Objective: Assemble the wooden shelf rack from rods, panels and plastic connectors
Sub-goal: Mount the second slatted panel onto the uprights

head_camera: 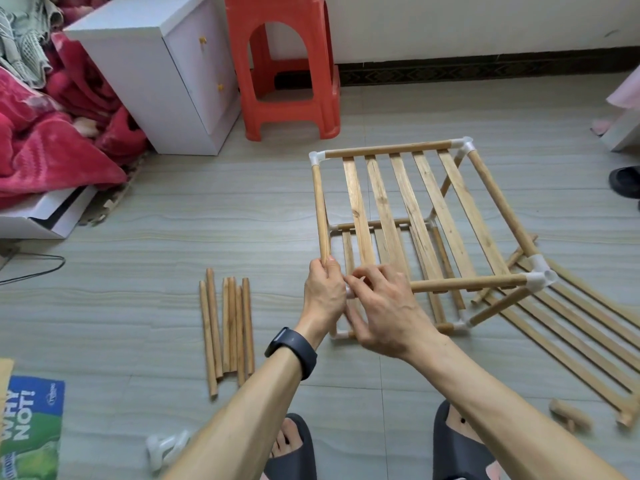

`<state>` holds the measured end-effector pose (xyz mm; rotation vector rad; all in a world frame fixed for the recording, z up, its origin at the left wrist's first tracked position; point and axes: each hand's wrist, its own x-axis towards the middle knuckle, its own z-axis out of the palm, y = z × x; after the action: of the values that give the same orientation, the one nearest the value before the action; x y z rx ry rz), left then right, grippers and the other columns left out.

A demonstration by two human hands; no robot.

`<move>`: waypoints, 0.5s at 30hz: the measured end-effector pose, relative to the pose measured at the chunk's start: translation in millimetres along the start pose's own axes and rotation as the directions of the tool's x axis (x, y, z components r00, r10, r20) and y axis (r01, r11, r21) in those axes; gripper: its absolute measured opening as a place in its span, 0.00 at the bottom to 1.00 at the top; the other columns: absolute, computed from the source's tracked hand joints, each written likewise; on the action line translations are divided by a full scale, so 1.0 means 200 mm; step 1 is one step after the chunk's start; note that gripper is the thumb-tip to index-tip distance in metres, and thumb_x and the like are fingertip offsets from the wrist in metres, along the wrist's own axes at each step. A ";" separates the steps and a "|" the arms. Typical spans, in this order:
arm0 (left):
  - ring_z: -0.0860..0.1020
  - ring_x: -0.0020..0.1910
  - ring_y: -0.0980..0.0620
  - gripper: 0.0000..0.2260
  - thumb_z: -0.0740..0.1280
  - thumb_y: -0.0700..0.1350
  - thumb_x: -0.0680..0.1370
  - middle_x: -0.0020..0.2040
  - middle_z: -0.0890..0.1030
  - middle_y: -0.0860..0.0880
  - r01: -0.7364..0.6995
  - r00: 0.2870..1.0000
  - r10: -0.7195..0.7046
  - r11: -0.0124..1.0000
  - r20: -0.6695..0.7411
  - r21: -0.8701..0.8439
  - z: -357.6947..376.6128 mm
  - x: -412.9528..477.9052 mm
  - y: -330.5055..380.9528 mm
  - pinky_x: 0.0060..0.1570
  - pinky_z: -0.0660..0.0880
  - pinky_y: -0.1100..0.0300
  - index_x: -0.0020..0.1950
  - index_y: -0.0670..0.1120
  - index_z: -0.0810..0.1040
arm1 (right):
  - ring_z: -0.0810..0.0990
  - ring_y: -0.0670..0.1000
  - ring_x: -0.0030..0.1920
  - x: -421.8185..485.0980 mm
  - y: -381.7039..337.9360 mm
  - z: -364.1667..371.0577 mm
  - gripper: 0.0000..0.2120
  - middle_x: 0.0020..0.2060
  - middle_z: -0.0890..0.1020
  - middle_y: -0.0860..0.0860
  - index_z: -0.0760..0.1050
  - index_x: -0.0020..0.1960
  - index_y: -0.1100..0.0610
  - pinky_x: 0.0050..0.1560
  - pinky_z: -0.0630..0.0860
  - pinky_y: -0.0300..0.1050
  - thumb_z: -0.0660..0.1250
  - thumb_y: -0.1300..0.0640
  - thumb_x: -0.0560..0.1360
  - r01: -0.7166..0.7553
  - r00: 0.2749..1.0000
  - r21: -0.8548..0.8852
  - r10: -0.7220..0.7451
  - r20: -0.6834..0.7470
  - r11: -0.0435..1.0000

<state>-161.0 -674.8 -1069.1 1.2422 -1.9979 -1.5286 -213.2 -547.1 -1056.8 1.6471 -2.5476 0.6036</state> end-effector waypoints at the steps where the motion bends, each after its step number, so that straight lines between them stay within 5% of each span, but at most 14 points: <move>1: 0.78 0.42 0.53 0.18 0.53 0.54 0.86 0.45 0.80 0.48 0.009 1.000 -0.009 1.000 0.001 0.002 0.01 -0.02 0.00 0.42 0.72 0.59 0.56 0.41 0.72 | 0.74 0.55 0.53 -0.01 -0.01 0.00 0.19 0.54 0.78 0.51 0.79 0.59 0.55 0.51 0.71 0.52 0.64 0.45 0.75 -0.030 1.000 0.012 0.030 0.004 0.999; 6: 0.77 0.50 0.47 0.18 0.50 0.57 0.85 0.47 0.77 0.49 0.079 0.981 -0.090 0.995 0.170 0.067 0.03 -0.14 0.03 0.52 0.71 0.53 0.58 0.44 0.69 | 0.69 0.49 0.49 -0.07 0.10 -0.04 0.13 0.44 0.76 0.44 0.74 0.43 0.50 0.52 0.65 0.50 0.59 0.42 0.76 -0.029 0.999 0.069 0.030 -0.019 0.997; 11: 0.80 0.40 0.57 0.16 0.56 0.51 0.85 0.42 0.82 0.52 -0.049 0.838 -0.053 0.984 0.544 0.171 -0.13 -0.16 0.08 0.39 0.75 0.65 0.44 0.49 0.79 | 0.75 0.53 0.43 -0.18 0.32 -0.16 0.15 0.36 0.81 0.45 0.79 0.31 0.55 0.52 0.69 0.55 0.63 0.51 0.74 -0.167 0.977 0.213 0.191 -0.095 0.963; 15: 0.78 0.47 0.50 0.05 0.65 0.51 0.81 0.43 0.79 0.55 -0.187 0.982 0.177 0.915 0.062 0.357 -0.41 0.01 0.10 0.46 0.70 0.57 0.49 0.51 0.77 | 0.74 0.48 0.35 -0.27 0.39 -0.27 0.20 0.29 0.77 0.42 0.77 0.28 0.52 0.49 0.75 0.55 0.62 0.46 0.76 -0.315 0.934 0.147 0.334 -0.130 0.938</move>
<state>-112.9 -724.8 -1022.4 1.1226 -2.4170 -1.1284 -268.1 -453.9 -1043.2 1.1560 -2.7337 0.8908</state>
